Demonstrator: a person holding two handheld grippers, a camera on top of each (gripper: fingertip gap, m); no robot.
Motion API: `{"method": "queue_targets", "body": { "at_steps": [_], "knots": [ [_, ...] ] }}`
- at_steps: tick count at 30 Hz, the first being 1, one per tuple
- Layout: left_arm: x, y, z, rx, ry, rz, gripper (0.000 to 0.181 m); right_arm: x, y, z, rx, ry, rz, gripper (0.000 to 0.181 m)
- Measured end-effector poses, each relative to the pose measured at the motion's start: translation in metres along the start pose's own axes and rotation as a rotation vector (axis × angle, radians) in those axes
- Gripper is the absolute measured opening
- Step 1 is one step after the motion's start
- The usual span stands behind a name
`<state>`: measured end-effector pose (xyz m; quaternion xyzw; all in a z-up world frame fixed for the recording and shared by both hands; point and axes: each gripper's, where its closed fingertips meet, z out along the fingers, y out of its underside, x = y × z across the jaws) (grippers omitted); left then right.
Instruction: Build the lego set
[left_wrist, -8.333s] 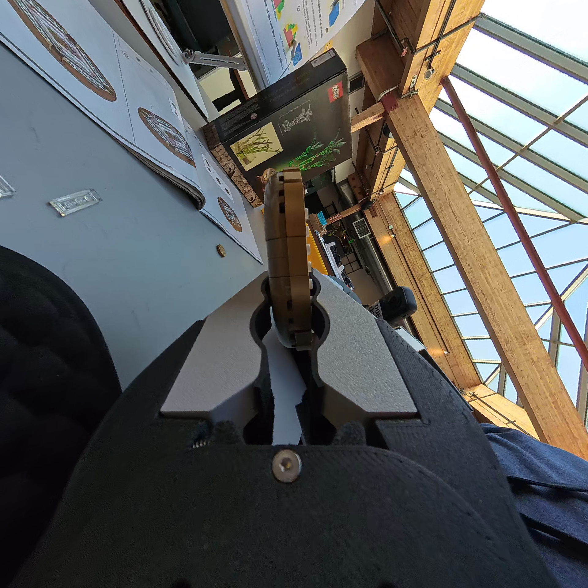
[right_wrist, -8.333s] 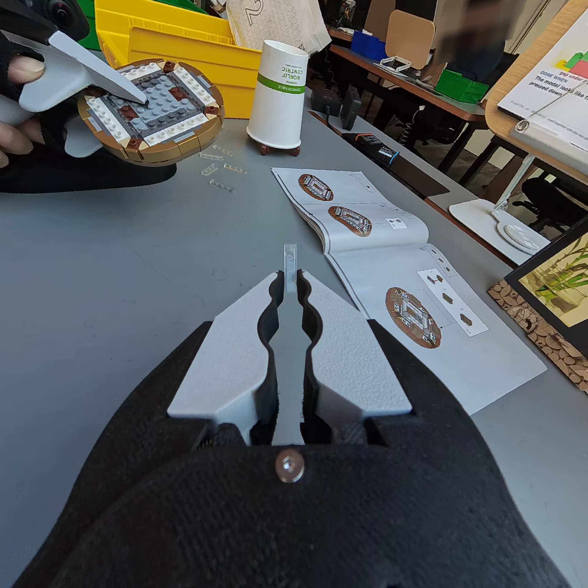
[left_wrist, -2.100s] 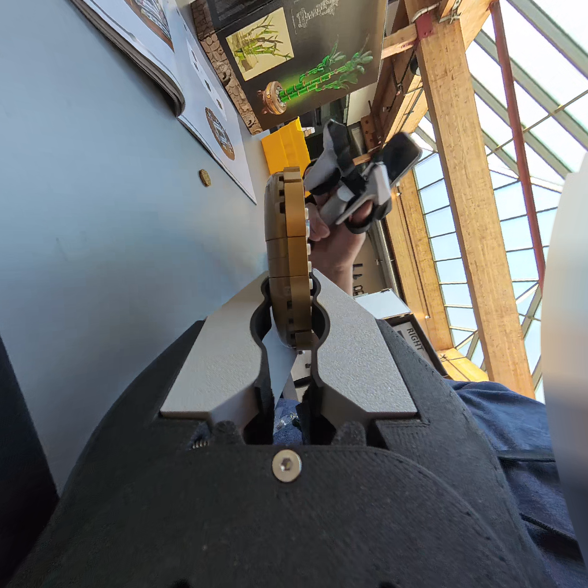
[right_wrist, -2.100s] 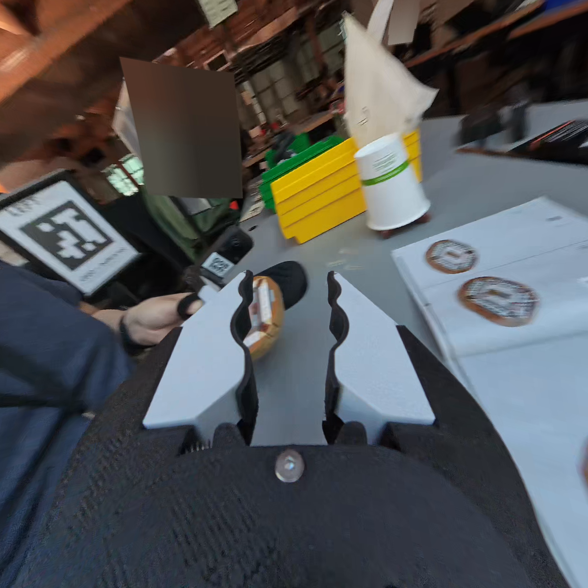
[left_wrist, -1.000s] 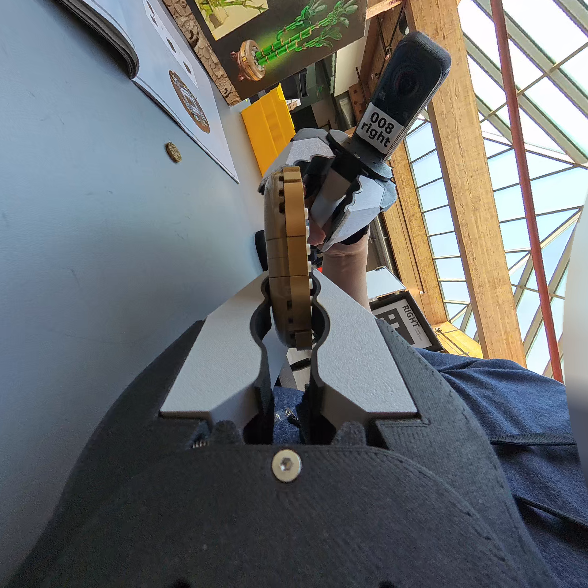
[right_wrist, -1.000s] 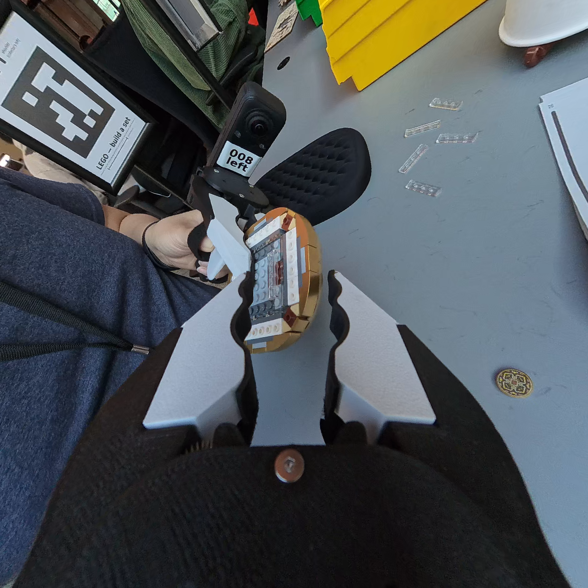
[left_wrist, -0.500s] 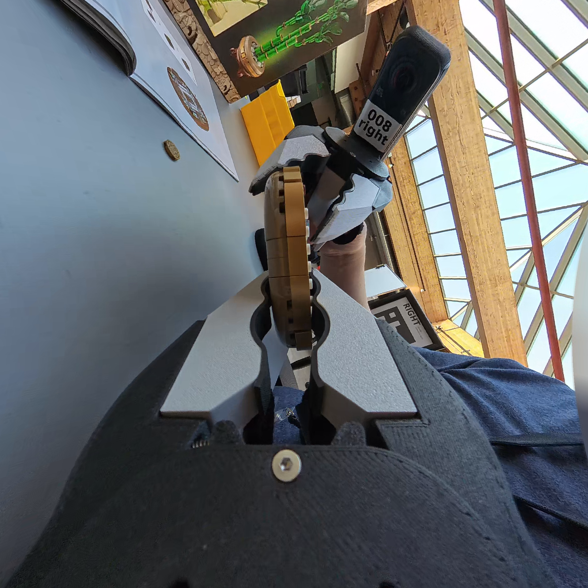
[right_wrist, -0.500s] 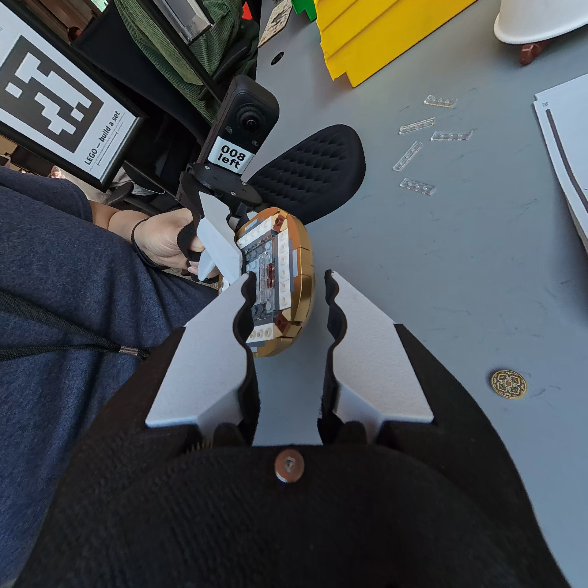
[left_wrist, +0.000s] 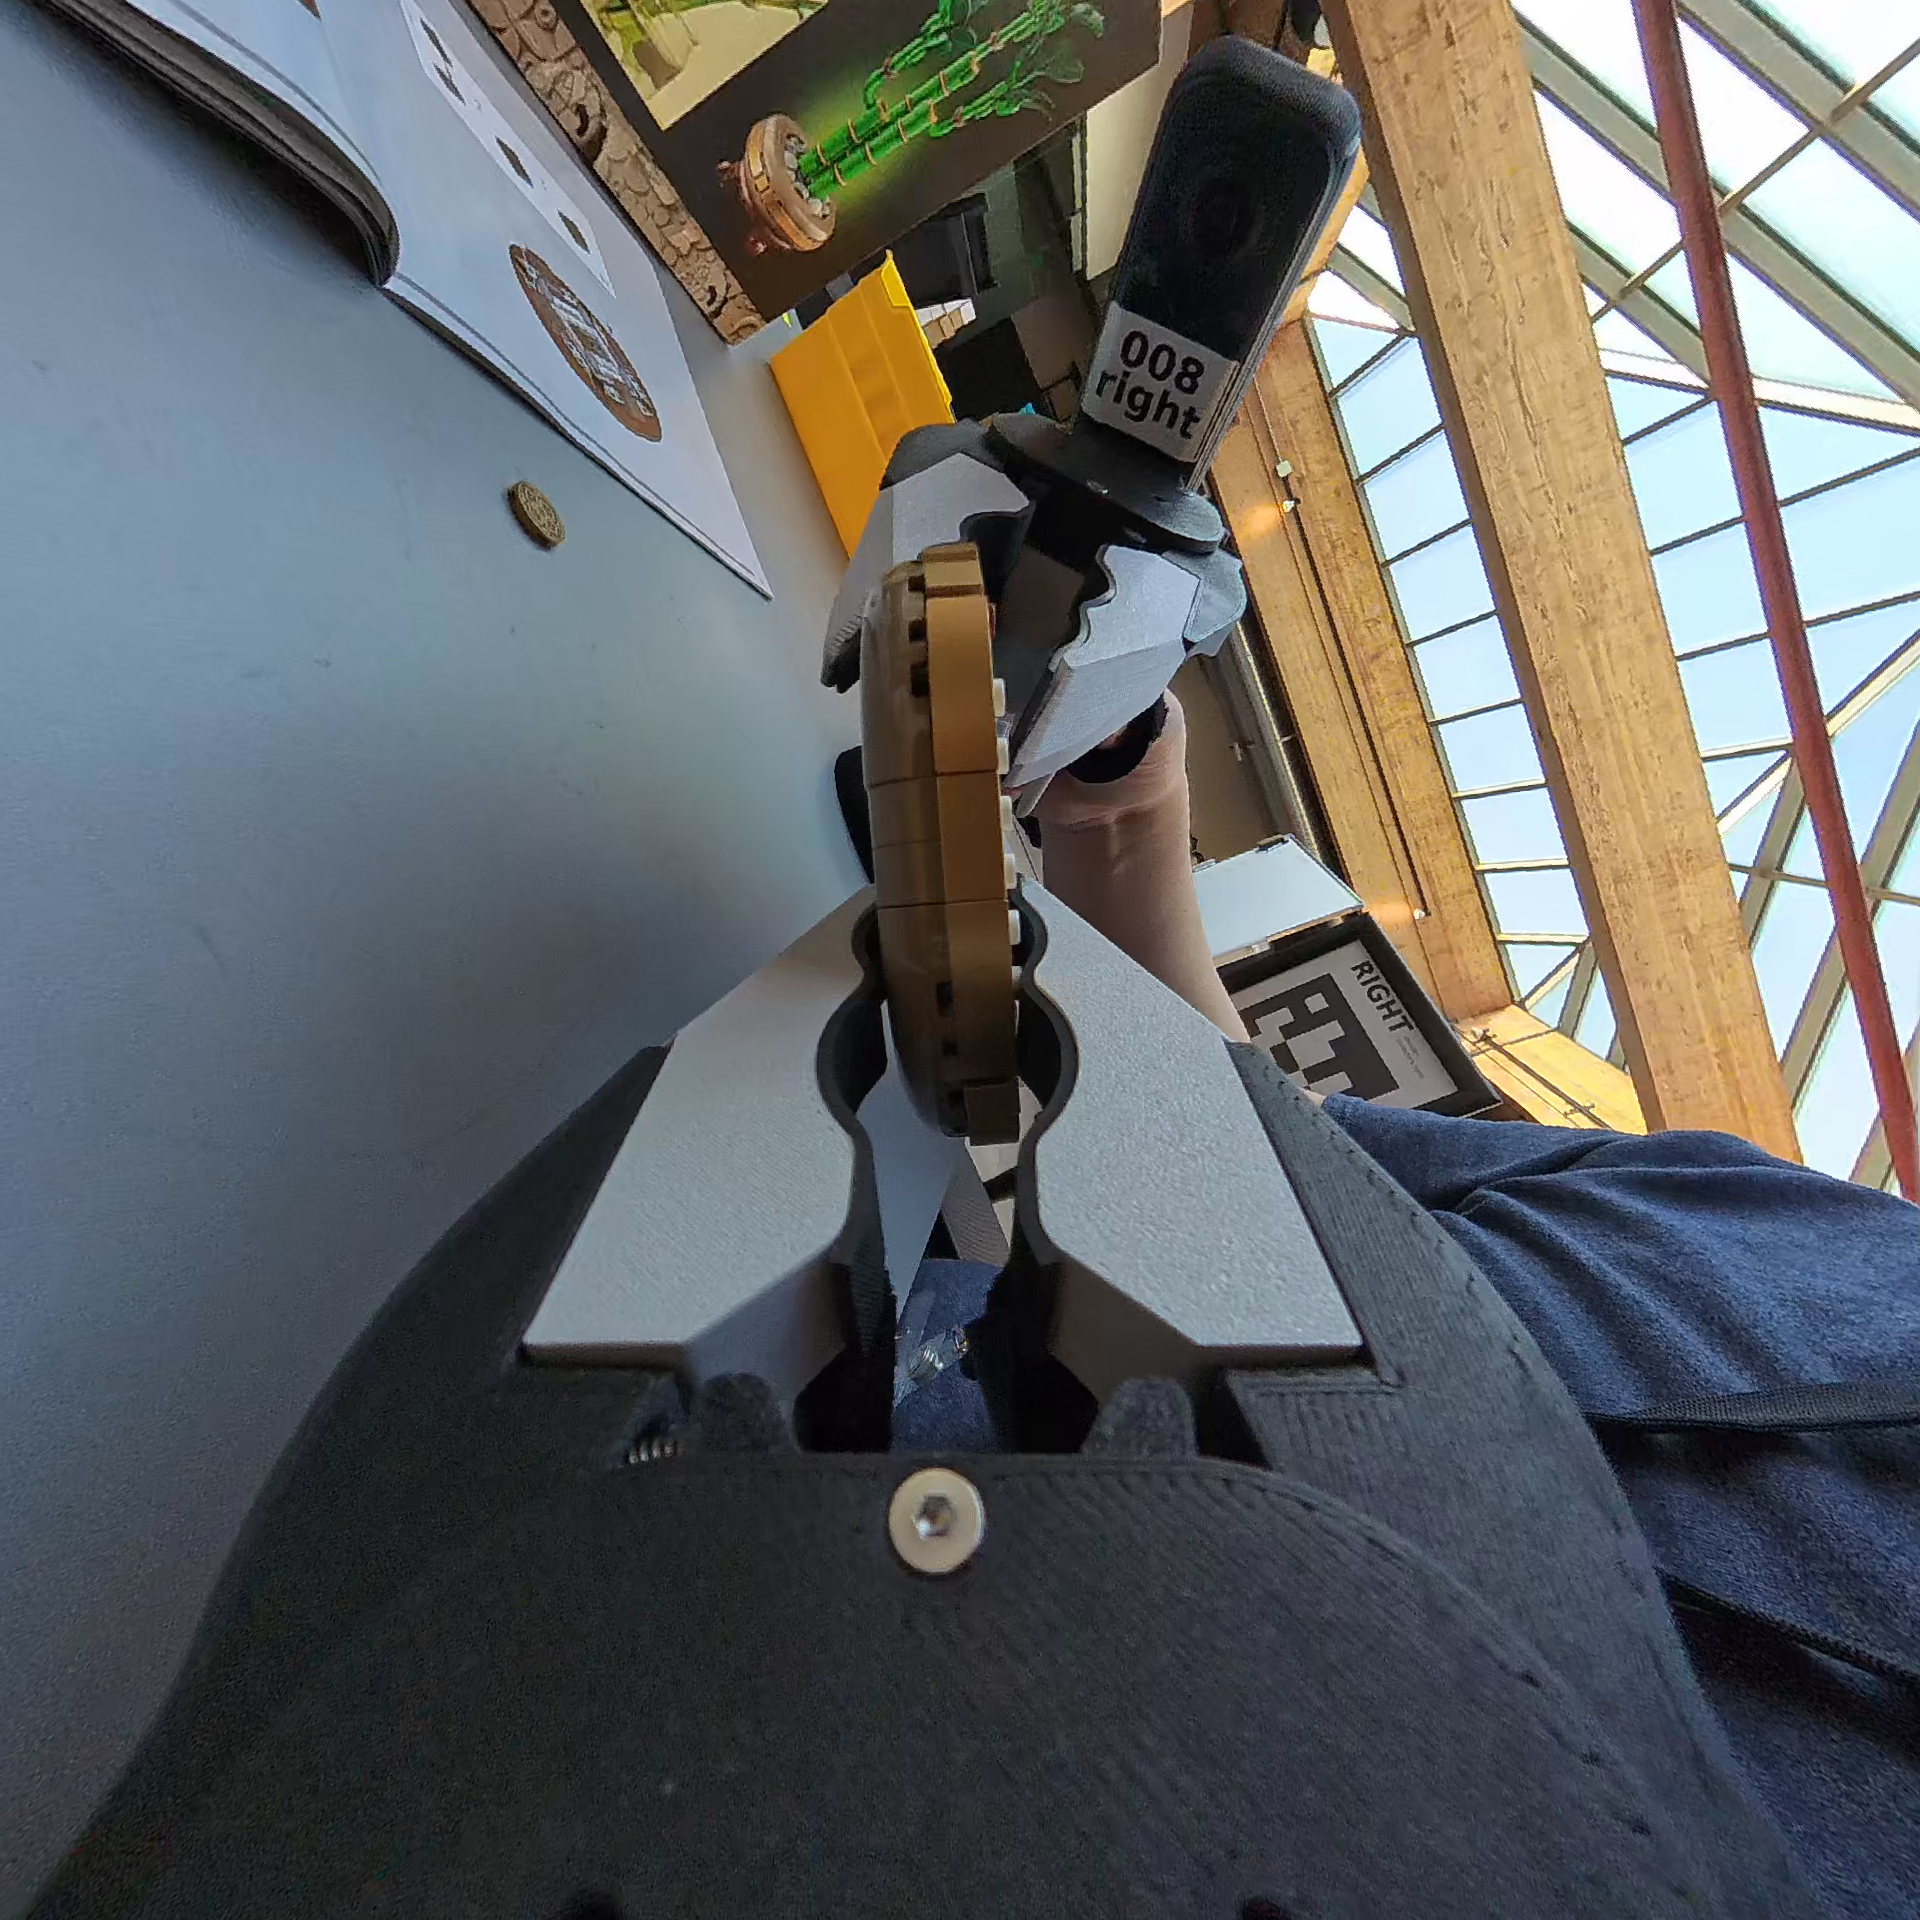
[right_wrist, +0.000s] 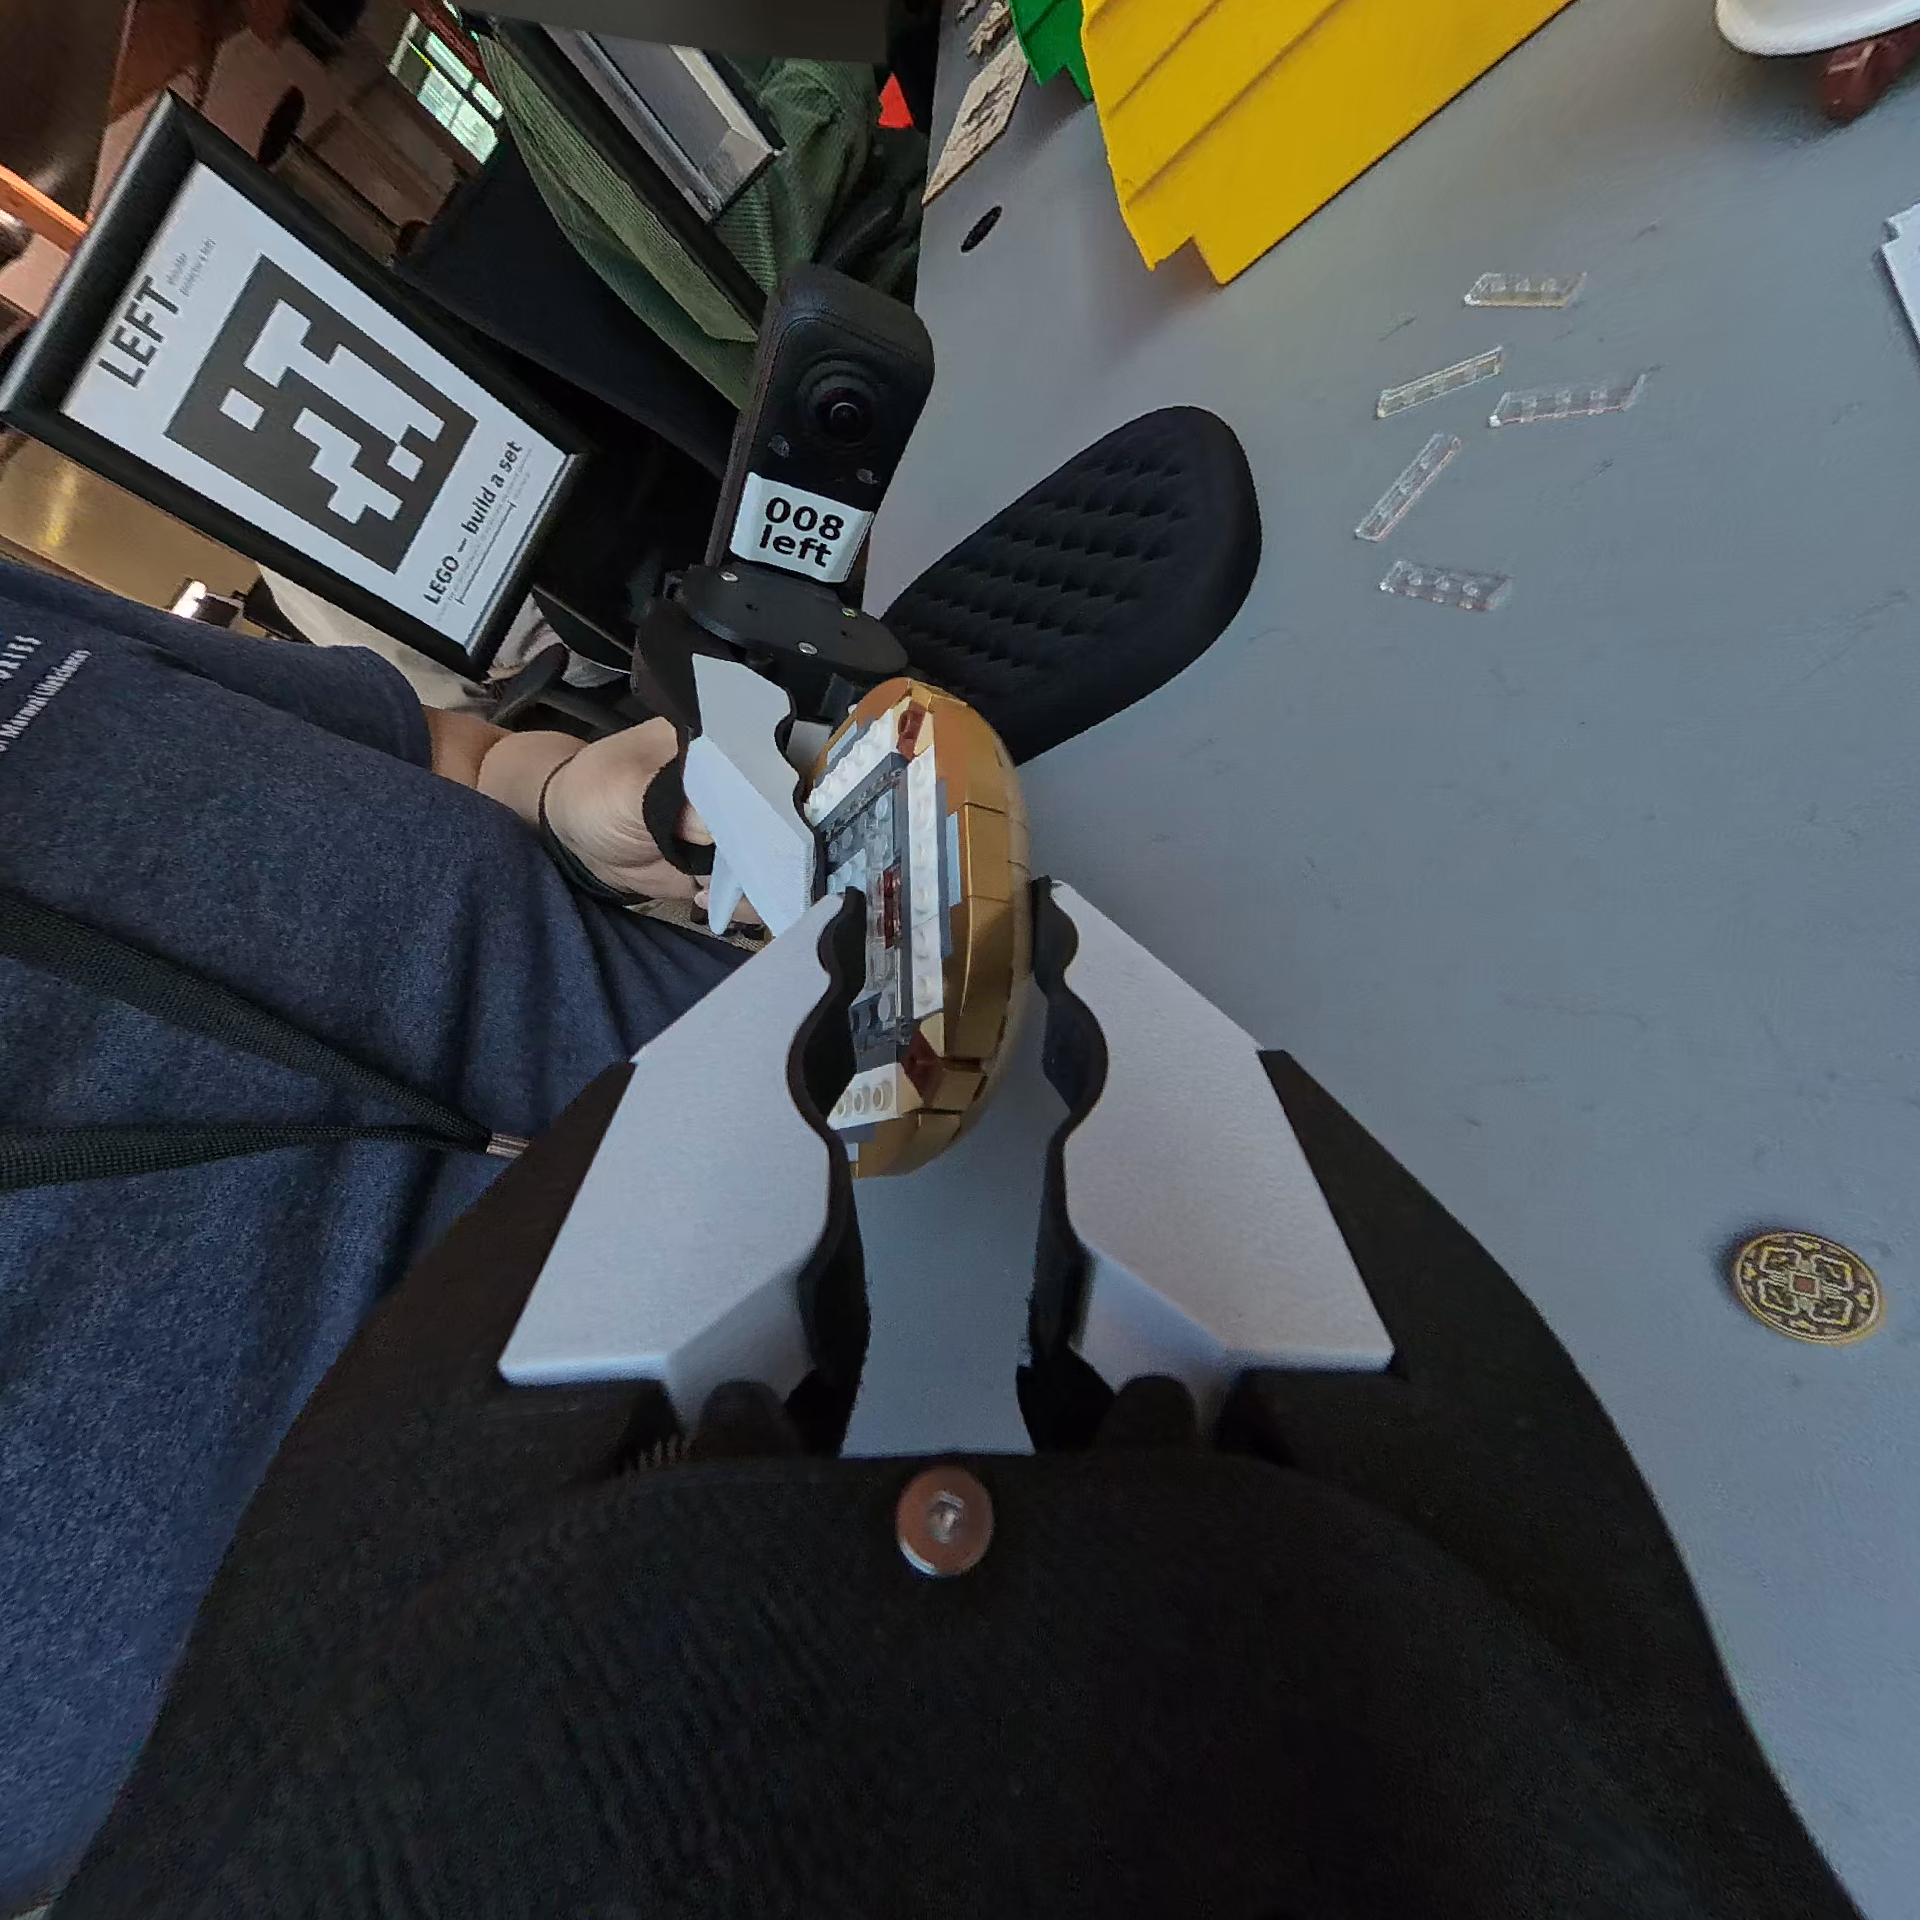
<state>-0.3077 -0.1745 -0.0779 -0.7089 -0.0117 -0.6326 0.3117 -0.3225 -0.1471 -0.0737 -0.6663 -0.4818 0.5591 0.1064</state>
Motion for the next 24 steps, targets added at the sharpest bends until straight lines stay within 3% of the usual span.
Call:
{"method": "queue_targets", "body": {
  "at_steps": [19, 24],
  "knots": [
    [0.02, 0.0, -0.003, -0.024, 0.008, 0.238, 0.017, -0.029, -0.008, -0.005, 0.087, -0.265, 0.122, 0.021],
    [0.021, -0.001, -0.003, -0.023, 0.016, 0.22, 0.018, -0.031, -0.007, -0.004, 0.07, -0.285, 0.166, 0.02]
  ]
}}
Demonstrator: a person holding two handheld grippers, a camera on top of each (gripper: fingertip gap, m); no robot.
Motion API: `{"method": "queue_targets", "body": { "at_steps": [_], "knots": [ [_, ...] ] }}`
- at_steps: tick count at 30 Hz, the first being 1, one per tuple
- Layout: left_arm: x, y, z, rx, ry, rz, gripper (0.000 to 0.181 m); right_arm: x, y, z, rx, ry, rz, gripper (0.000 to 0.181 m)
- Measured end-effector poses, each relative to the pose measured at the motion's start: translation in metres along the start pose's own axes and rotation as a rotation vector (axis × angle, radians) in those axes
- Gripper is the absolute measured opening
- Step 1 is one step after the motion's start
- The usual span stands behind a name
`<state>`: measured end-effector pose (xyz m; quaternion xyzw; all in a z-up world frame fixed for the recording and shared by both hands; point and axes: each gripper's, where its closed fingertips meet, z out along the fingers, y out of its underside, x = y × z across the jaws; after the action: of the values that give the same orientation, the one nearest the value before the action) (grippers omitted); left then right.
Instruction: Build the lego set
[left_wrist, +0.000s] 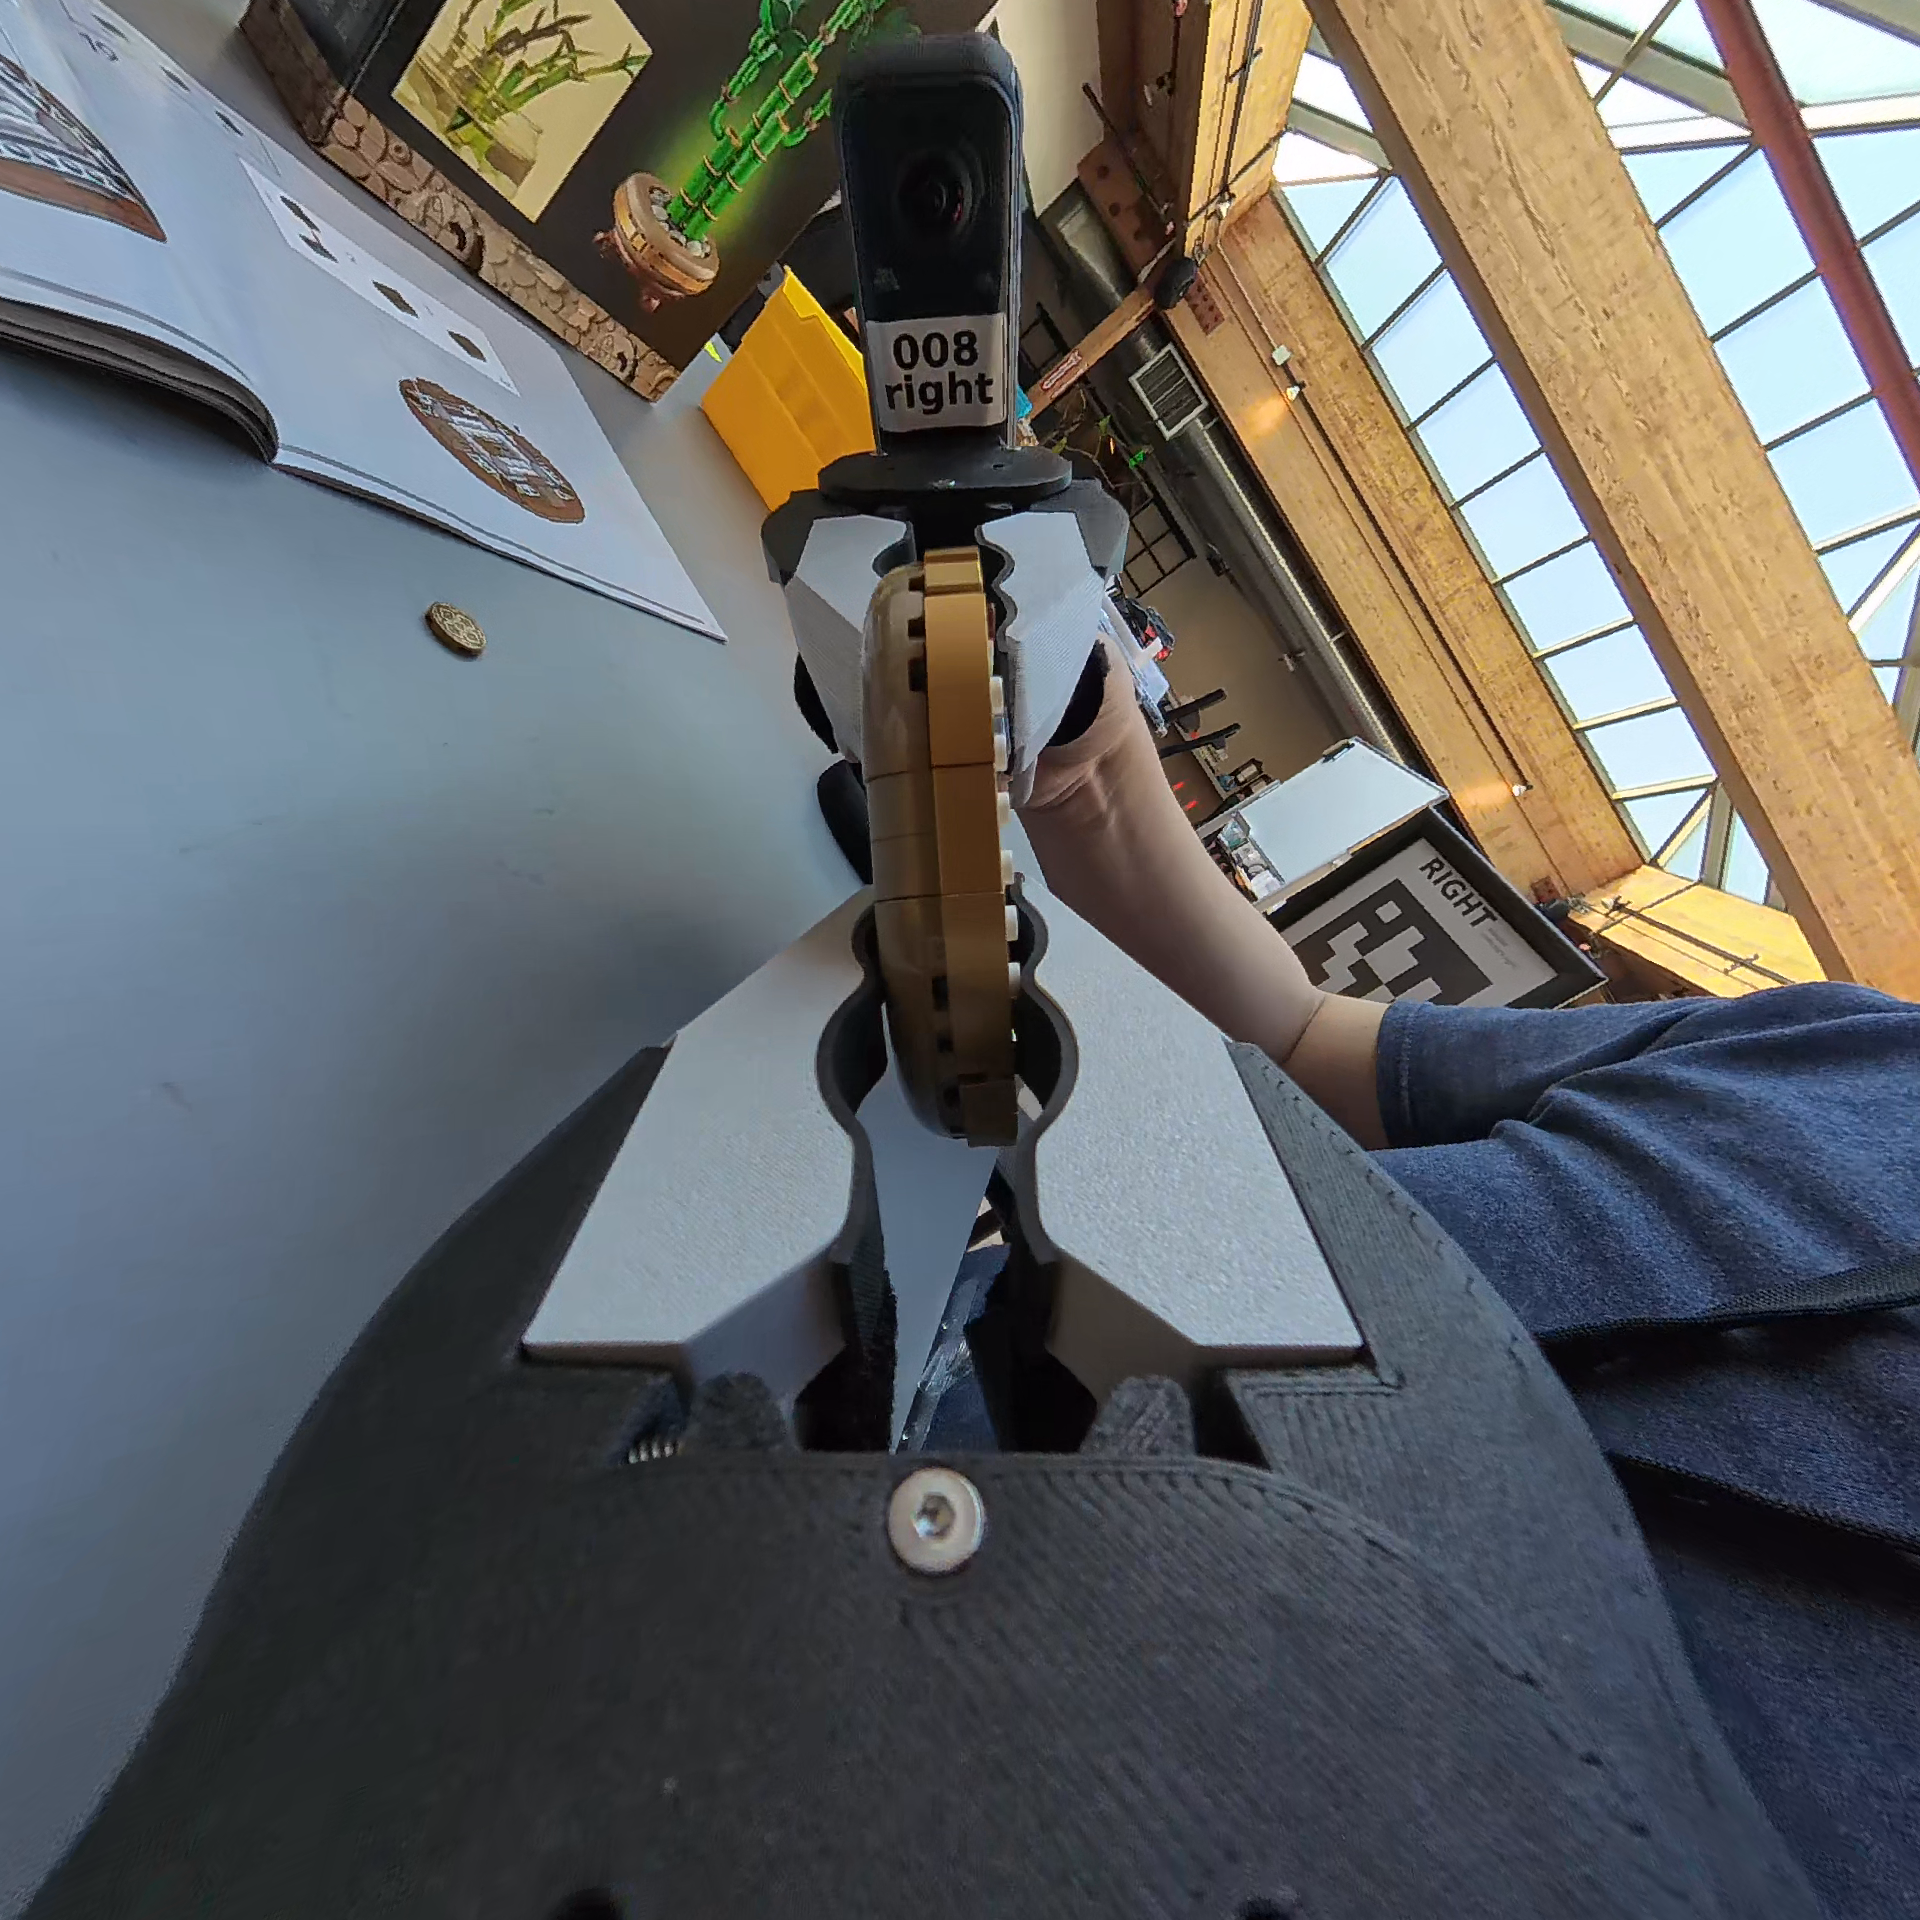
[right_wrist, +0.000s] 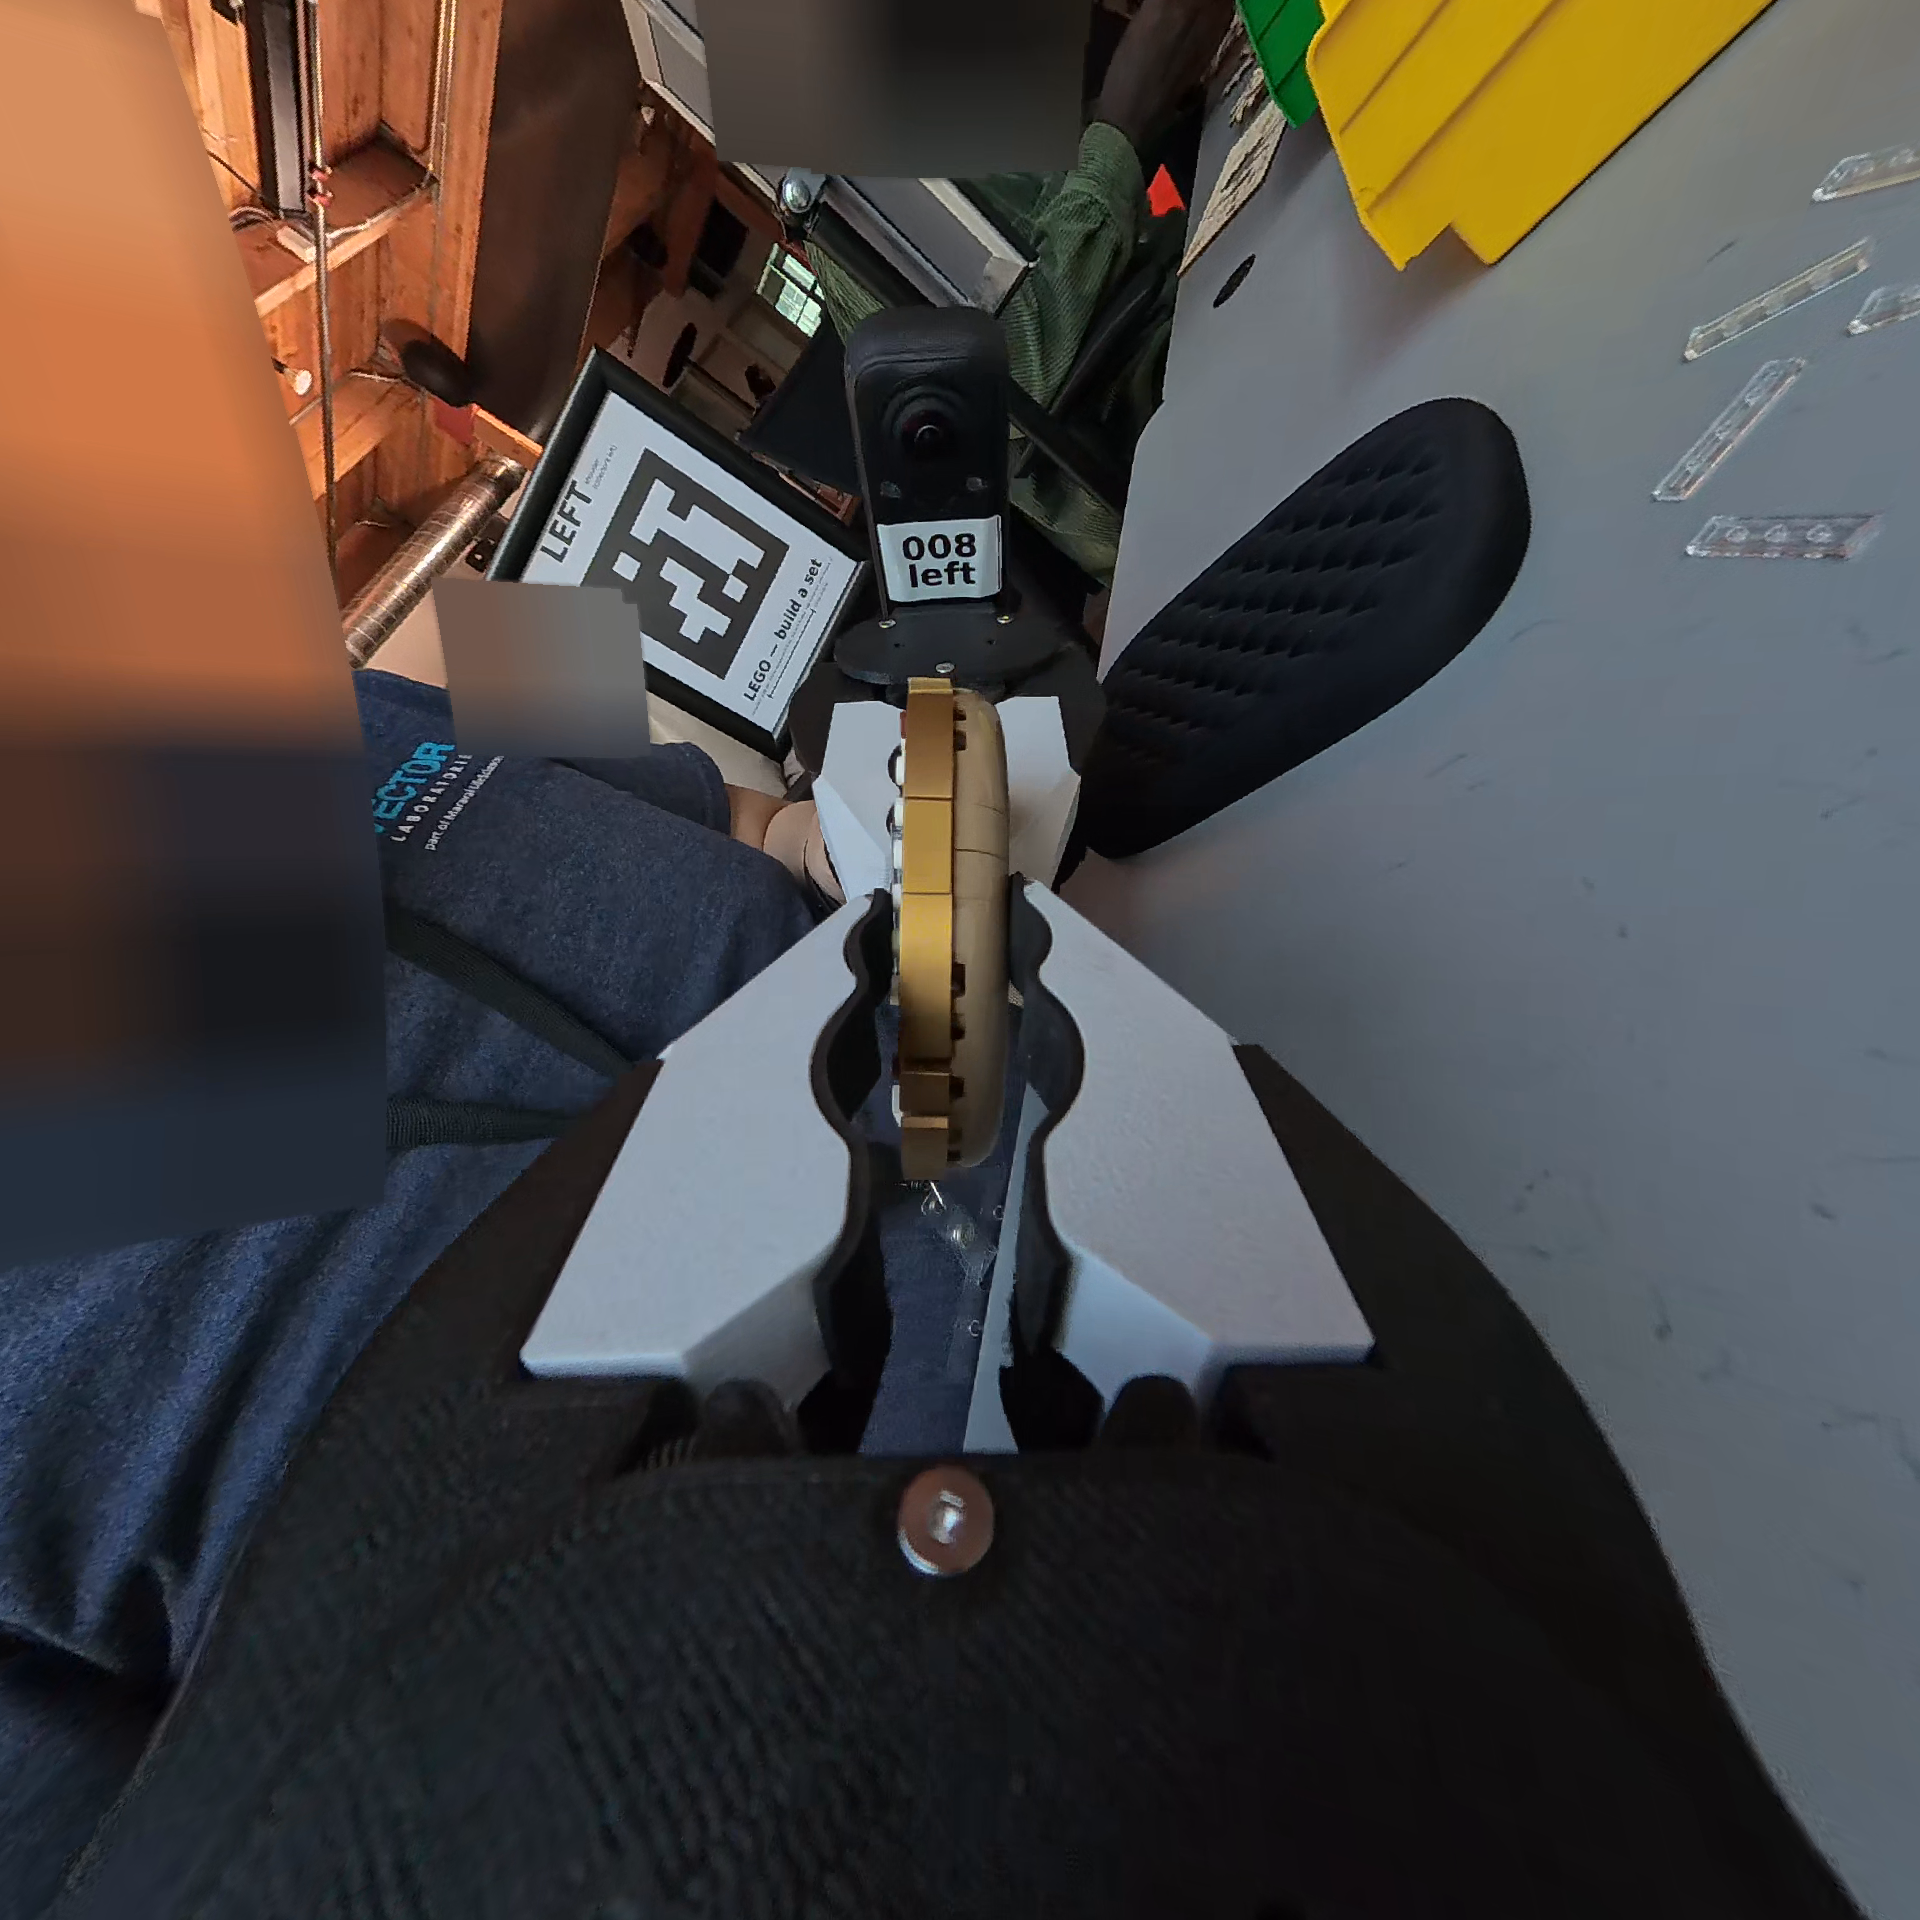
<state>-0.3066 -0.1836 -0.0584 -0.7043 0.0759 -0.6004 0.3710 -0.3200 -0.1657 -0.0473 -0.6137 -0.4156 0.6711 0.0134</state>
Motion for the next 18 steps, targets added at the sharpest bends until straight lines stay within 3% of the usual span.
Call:
{"method": "queue_targets", "body": {
  "at_steps": [9, 18],
  "knots": [
    [-0.0034, 0.0021, 0.0029, -0.018, -0.039, 0.011, 0.018, 0.005, -0.0029, 0.0044, -0.064, 0.084, -0.041, 0.026],
    [-0.0025, 0.0039, 0.003, -0.025, -0.04, 0.016, 0.017, 0.004, -0.0053, 0.0081, -0.052, 0.053, -0.024, 0.021]
  ]
}}
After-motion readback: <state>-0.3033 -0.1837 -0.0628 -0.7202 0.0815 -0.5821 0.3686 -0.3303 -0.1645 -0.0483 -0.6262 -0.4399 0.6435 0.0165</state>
